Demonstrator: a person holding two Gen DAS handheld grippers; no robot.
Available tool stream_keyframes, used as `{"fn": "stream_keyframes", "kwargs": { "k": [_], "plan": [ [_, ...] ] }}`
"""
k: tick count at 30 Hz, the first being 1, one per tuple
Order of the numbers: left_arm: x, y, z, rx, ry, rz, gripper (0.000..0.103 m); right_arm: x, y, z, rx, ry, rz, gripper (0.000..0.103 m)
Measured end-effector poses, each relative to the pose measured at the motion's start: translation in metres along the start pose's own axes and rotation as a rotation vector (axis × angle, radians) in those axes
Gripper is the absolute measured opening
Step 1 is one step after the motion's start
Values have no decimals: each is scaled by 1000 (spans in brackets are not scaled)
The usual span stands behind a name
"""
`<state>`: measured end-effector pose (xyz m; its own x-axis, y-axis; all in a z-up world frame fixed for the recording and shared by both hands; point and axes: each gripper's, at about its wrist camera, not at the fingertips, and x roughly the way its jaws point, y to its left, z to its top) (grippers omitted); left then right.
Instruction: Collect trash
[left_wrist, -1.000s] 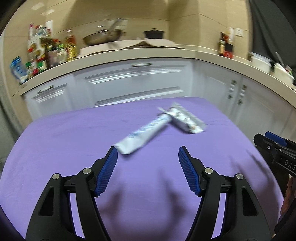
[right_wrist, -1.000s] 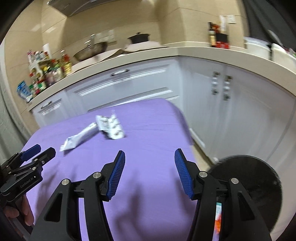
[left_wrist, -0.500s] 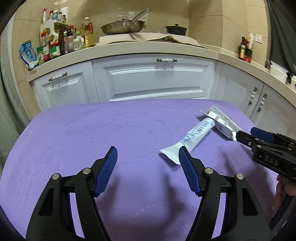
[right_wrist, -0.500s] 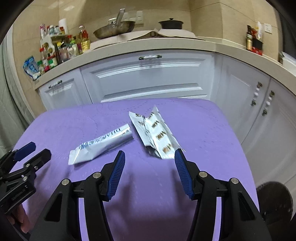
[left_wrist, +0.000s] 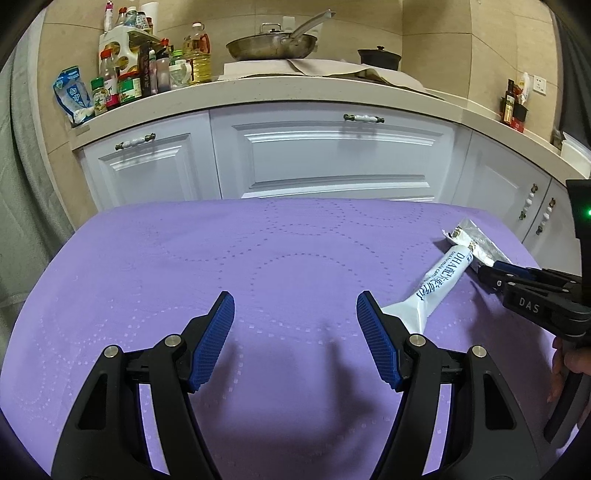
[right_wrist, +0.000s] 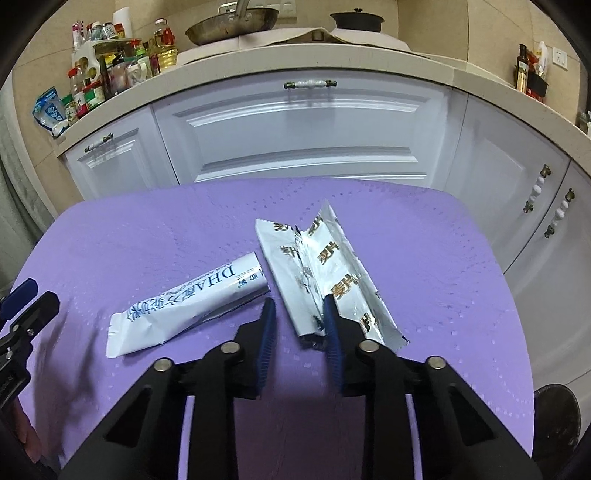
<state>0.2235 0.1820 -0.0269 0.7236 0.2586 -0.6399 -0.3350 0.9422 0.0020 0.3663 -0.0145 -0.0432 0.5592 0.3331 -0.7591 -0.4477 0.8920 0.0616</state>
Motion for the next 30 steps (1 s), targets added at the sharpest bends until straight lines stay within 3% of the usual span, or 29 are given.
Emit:
{"fn": "stream_keyframes", "kwargs": {
  "k": [2,4,12,19,26,27,30],
  "plan": [
    [1,-2,0,4,2,-6,67,1,-2,-1,3,3,-2,10],
    [1,-5,0,8,4,-15,67,0,-5,-3,13,2,-7,7],
    [1,-28,-1,57,6,-53,67,-21,-23,-20,55,-15,-25,7],
    [5,-55,-3,119,17,-87,73,-45,-44,-44,106,-25,-33,7],
    [30,-77,-7,183,76,-87,73,-59,-52,-57,124,-38,-24,7],
    [32,-78,-7,187,86,-90,72,-59,-53,-57,125,-40,-23,7],
    [36,-81,-8,195,106,-90,48,-60,-55,-58,128,-43,-20,7]
  ]
}}
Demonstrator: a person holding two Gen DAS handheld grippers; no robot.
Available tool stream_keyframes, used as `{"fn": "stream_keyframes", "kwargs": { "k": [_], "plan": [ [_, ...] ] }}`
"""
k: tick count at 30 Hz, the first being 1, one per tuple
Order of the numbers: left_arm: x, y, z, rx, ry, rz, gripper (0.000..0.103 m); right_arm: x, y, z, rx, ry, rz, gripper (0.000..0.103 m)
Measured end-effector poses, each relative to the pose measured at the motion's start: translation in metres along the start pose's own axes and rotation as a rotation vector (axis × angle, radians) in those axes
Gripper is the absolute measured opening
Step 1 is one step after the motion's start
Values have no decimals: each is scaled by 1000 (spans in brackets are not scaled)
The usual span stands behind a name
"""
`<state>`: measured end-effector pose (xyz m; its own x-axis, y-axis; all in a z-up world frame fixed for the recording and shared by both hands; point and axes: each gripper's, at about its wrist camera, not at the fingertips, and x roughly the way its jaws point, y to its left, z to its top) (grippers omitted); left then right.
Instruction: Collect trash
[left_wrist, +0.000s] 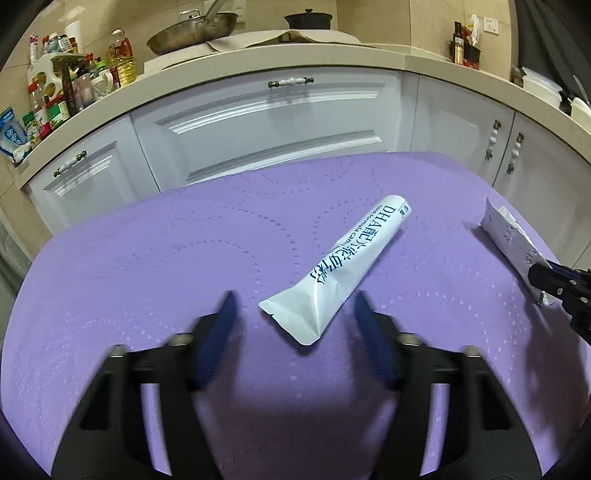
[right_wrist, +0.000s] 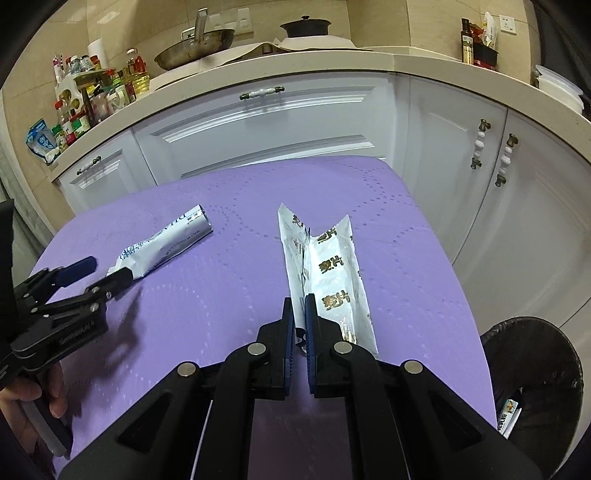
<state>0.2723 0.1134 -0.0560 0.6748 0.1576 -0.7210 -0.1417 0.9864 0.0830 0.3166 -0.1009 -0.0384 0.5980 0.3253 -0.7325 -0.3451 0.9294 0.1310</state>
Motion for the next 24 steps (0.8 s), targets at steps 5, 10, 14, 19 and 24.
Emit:
{"fn": "stream_keyframes", "kwargs": {
  "k": [5,10,14,19,24],
  "plan": [
    [1,-2,-3,9,14,-19,29,-1,-2,-2,5,-3,6,7],
    [-5,-2,-5,11,-1,-23,24,-1,-1,-4,2,-3,8,7],
    [-10,-1,-8,4,-12,-17,23,-4,0,-6,1,-8,7,7],
    [-20,4,-10,-23,-28,-12,22,-10,2,-8,-1,-20,6,7],
    [-32,11,-14,-59,-44,-4,4,-13,2,-10,-1,-23,8,7]
  ]
}}
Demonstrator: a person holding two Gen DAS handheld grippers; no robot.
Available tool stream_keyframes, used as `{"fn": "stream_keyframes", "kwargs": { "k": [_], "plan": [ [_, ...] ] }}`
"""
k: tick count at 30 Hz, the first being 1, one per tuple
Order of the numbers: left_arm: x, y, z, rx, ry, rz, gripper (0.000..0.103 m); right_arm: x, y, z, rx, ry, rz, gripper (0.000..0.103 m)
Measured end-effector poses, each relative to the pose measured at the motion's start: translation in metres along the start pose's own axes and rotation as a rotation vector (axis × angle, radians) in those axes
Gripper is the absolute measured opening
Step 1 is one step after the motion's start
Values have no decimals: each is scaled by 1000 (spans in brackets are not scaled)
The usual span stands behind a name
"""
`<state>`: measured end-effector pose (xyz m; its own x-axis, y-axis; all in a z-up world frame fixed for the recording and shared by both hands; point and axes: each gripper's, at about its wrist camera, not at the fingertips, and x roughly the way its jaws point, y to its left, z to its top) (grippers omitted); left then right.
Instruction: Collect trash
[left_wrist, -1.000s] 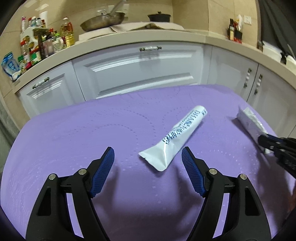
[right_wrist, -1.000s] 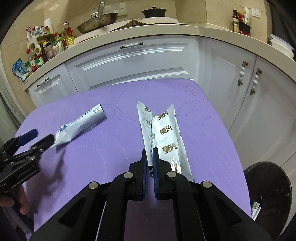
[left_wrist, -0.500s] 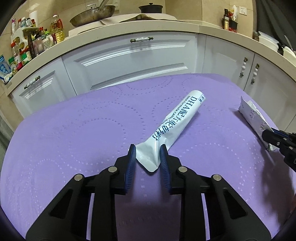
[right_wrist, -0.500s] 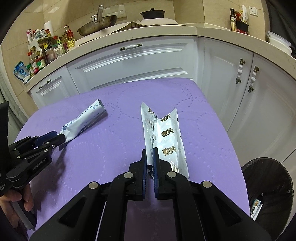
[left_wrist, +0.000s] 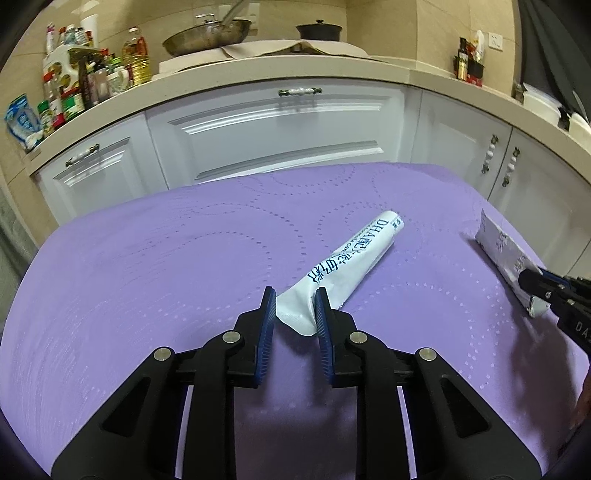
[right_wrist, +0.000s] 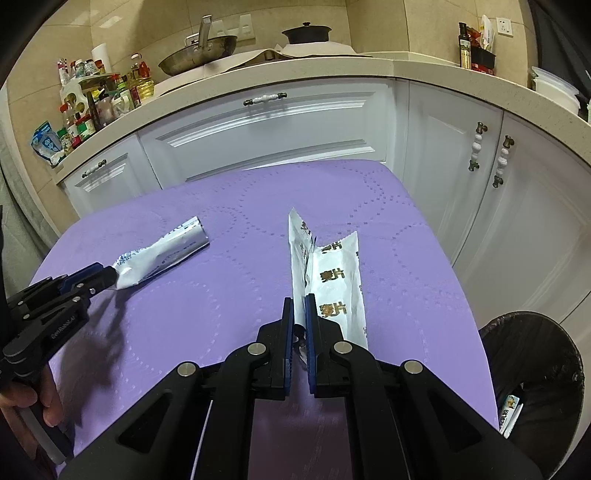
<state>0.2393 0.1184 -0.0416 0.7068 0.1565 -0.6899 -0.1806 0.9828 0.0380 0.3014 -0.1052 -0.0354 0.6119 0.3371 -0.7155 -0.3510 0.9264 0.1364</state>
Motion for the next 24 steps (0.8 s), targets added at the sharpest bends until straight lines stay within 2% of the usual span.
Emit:
{"fn": "stream_keyframes", "kwargs": {
  "k": [1,8,9,11,13,16,21,24],
  "plan": [
    [-2,2,-1,-8,0,3,0,0,0,0,0,0,0,7],
    [-6,9,-10,-14,24,-31,0,-5,1,-4,2,-2,6,7],
    [-8,10,-12,-16,21,-26,3,-5,1,-5,3,-3,7,7],
    [-9,14,-15,-42,30,-32,19,-6,0,-5,4,-4,9,7],
    [-10,19,-15,-88,38,-50,52,-6,0,-5,5,-5,10,7],
    [-14,22,-13,-138,36,-72,54,-7,-1,-5,9,-7,12,7],
    [-16,14,-11,-123,28,-77,65,-8,-2,-6,12,-9,14,7],
    [-13,8,-10,-119,42,-84,66,-9,-4,-6,15,-9,14,7]
  ]
}}
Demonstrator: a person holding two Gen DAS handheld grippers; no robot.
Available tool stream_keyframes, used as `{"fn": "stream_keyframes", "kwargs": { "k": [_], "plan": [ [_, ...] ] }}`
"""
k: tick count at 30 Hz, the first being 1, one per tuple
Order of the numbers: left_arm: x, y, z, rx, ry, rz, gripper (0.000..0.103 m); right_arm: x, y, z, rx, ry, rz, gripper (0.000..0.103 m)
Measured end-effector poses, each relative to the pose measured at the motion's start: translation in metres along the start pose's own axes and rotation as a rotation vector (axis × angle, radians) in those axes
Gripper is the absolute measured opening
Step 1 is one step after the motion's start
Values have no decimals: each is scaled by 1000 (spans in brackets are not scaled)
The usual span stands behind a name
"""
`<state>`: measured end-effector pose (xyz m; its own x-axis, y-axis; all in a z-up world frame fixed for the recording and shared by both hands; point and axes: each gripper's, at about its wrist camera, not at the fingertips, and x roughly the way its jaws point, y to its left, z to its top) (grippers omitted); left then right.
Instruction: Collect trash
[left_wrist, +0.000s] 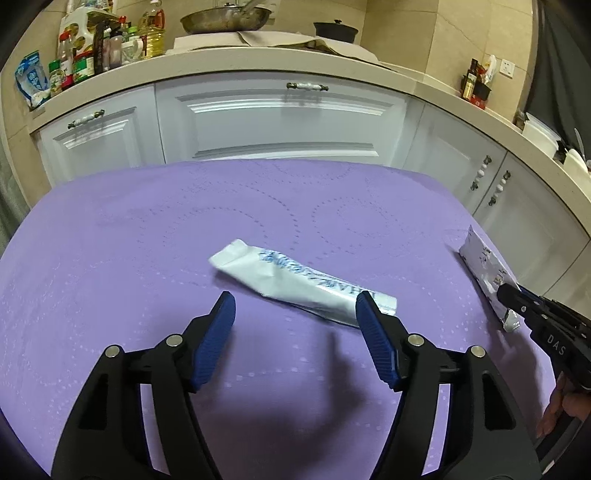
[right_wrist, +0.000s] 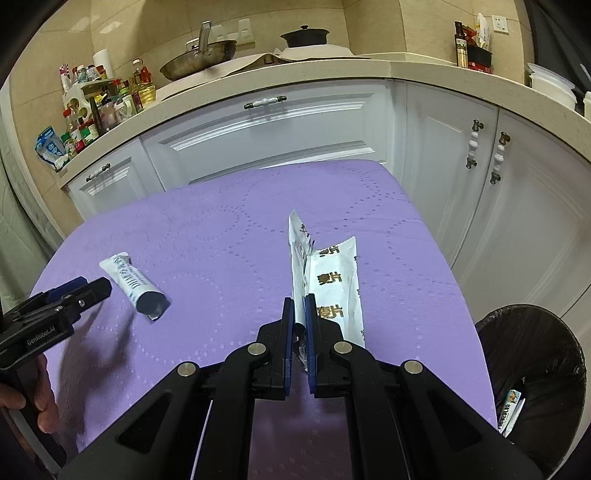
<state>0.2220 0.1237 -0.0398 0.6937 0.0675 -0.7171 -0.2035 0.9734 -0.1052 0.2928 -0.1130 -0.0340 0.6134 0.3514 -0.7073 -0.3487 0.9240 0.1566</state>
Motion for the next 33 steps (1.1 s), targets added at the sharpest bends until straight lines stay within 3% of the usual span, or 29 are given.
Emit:
{"fn": "stream_keyframes", "kwargs": {
  "k": [8,12,16,17,19,27,33],
  "plan": [
    [6,-21,8,-5,1,15,74,-3,-5,1,7,-8,7,7],
    [17,-37,14,23,-8,81,78,-6,-8,2,12,-16,10,7],
    [34,-39,13,3,35,141,78,-8,-13,2,17,-19,13,7],
    [35,-38,12,2,41,146,75,-9,-14,1,17,-20,13,7],
    [36,-35,9,-3,57,145,56,-11,-15,1,17,-23,14,7],
    [23,-15,-10,17,84,144,52,-11,-12,-1,17,-23,25,7],
    [18,1,-17,41,84,148,28,-11,-6,-2,6,-17,31,7]
  ]
}}
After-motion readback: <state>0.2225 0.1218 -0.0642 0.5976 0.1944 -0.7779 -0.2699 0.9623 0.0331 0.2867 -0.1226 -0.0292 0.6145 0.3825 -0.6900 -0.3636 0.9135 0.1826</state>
